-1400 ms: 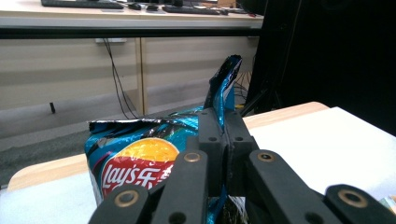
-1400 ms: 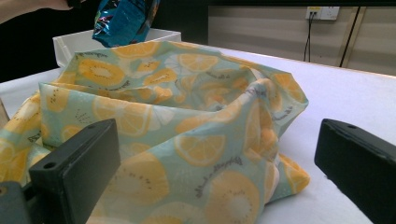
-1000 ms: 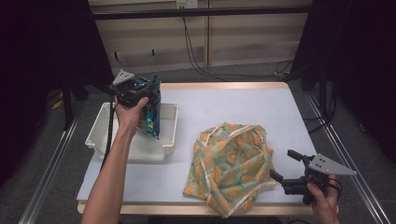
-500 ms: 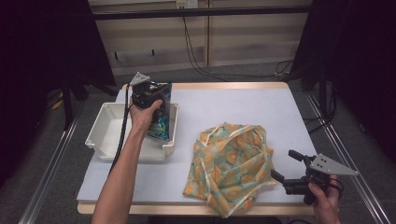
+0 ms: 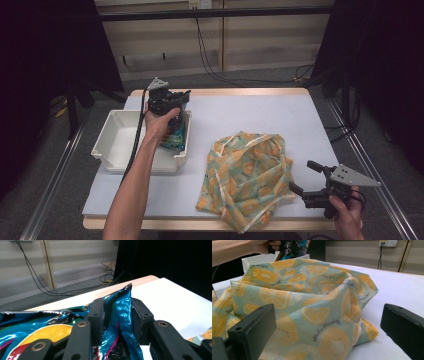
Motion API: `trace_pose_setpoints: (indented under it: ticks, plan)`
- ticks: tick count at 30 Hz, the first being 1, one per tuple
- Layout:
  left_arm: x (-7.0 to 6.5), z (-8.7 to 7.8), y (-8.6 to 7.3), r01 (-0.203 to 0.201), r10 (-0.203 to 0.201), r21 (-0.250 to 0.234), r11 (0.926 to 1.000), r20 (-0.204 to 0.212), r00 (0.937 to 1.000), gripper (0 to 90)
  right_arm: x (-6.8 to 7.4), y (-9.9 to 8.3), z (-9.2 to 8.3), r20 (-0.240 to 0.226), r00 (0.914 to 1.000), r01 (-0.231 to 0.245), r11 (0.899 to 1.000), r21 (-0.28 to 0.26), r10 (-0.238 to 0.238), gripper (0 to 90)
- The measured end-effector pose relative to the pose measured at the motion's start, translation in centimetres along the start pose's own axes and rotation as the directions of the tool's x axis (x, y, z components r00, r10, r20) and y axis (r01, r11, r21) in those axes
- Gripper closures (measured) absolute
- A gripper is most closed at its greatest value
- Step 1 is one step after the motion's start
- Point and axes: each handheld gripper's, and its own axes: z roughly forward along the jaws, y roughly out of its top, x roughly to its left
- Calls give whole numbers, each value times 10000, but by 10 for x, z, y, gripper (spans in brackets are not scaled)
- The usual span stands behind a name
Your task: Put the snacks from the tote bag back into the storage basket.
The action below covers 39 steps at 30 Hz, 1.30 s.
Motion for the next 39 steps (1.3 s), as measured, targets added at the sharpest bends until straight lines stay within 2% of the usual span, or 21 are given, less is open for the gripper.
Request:
trace_pose_setpoints:
  ticks: [4, 7, 11, 13, 15, 18, 23, 27, 30, 32, 35, 39]
  plan:
    - [3, 0, 0, 201, -202, 46, 9998, 49, 9998, 535, -2, -1, 1, 29, 10000, -25, 10000, 9, 25, 0]
    - [4, 0, 0, 287, -287, 59, 9996, 150, 9995, 506, -3, -1, 2, -27, 10000, -2, 10000, -21, 2, 0]
    - [3, -3, 2, 316, -315, -30, 9995, 296, 9991, 375, -2, -1, 4, -64, 10000, 14, 10000, 40, -14, 0]
    - [2, -4, 2, 338, -335, -46, 9994, 559, 9979, 287, -2, -1, 4, -75, 10000, 12, 10000, 44, -11, 0]
    - [1, -7, 3, 248, -247, -20, 9997, 525, 9983, 235, -2, -1, 4, -84, 10000, 7, 10000, 68, -6, 0]
    - [-1, -15, 8, 63, -54, -150, 9999, 614, 9981, 208, -2, -2, 4, -67, 10000, -60, 10000, 59, 60, 0]
    - [-5, -30, 13, -89, 110, -295, 9995, 727, 9973, 215, -1, -2, 3, -13, 10000, -35, 10000, 86, 35, 0]
    - [-8, -43, 11, -259, 291, -358, 9990, 917, 9954, 287, 0, -1, 1, 19, 10000, 14, 10000, 71, -14, 0]
    - [-11, -53, 6, -596, 616, -226, 9980, 1053, 9925, 390, 1, -1, 1, 27, 10000, 64, 10000, 75, -64, 0]
    - [-12, -60, 1, -819, 828, -128, 9966, 1053, 9910, 504, 1, -1, 2, 70, 10000, 14, 10000, 82, -14, 0]
    - [-13, -72, -9, -919, 925, -106, 9957, 1392, 9859, 683, 1, -1, 3, 80, 10000, -19, 10000, 75, 19, 0]
    - [-13, -84, -26, -984, 926, 299, 9947, 1558, 9834, 873, 0, -1, 1, 146, 9999, 44, 9999, 154, -46, 0]
